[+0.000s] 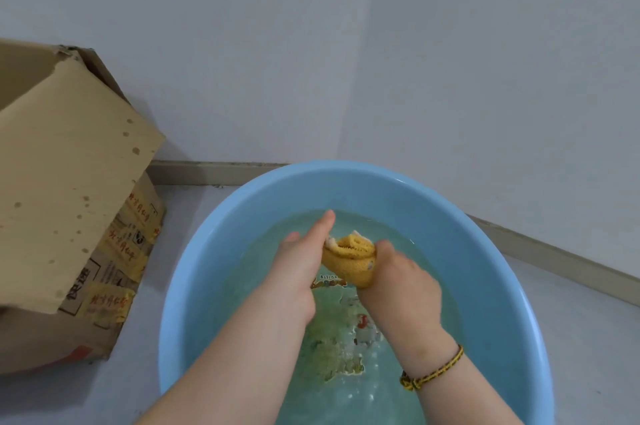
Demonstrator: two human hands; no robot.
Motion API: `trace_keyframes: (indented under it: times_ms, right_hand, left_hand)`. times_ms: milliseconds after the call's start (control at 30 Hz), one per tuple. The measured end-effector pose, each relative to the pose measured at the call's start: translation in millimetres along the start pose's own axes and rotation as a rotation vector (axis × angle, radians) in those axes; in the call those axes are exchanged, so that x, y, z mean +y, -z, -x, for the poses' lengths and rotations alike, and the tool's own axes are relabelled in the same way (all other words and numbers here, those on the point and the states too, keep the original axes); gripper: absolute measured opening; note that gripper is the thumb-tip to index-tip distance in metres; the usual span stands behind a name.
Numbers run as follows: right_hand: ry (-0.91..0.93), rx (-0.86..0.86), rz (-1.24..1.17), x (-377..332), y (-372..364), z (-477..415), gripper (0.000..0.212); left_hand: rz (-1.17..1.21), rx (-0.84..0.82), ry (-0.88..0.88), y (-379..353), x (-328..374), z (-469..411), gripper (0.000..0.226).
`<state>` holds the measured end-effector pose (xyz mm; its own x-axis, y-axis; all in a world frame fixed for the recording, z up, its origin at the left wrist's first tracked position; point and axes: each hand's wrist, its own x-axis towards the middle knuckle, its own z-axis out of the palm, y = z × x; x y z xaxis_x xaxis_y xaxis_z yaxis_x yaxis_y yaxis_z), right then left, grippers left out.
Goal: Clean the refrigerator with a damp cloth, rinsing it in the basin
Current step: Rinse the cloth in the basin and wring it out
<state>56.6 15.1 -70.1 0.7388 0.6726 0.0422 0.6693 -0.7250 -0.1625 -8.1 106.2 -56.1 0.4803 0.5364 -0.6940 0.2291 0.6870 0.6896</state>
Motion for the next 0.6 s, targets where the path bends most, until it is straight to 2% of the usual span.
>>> trace_keyframes:
  times_ms: [33,67,100,133,200,300,367,433,500,567,600]
  right_hand:
    - [0.057,0.051,0.058,1.1,-2.7,0.7,0.046]
    - [0.107,0.125,0.087,0.2,-5.7,0.9,0.044]
    - [0.152,0.165,0.077,-2.3,-7.8,3.2,0.028]
    - [0.226,0.226,0.068,-4.6,-12.9,5.2,0.009]
    - [0.375,0.319,-0.009,-13.4,-19.2,11.9,0.02]
    - [0.432,0.44,-0.125,-26.1,-20.9,15.3,0.029]
    - [0.407,0.48,-0.229,-29.5,-22.8,16.4,0.032]
    - [0.312,0.441,-0.322,-30.9,-23.2,17.5,0.04]
    - [0.177,0.306,-0.412,-33.1,-15.1,19.6,0.064]
    - [0.018,0.168,-0.531,-35.4,-5.5,20.4,0.064]
    - [-0.068,0.047,-0.671,-37.1,-2.6,20.4,0.059]
  left_hand:
    - [0.001,-0.002,0.01,-0.5,-1.9,3.6,0.082]
    - [0.035,-0.023,0.026,-1.9,-4.7,6.9,0.087]
    - [0.08,-0.042,0.056,-2.6,-7.2,7.8,0.083]
    - [0.136,-0.046,0.1,-1.6,-9.1,6.6,0.072]
    - [0.252,-0.035,0.145,6.3,-10.1,1.4,0.05]
    - [0.332,-0.063,0.146,13.1,-10.2,-8.2,0.025]
    - [0.38,-0.077,0.092,11.0,-11.2,-10.3,0.007]
    - [0.436,-0.065,-0.002,5.8,-9.2,-6.6,0.014]
    - [0.424,-0.044,-0.118,2.4,-6.0,-2.8,0.023]
    - [0.332,-0.046,-0.278,-1.2,-3.5,2.1,0.032]
    - [0.276,-0.045,-0.365,-2.5,-2.6,4.8,0.039]
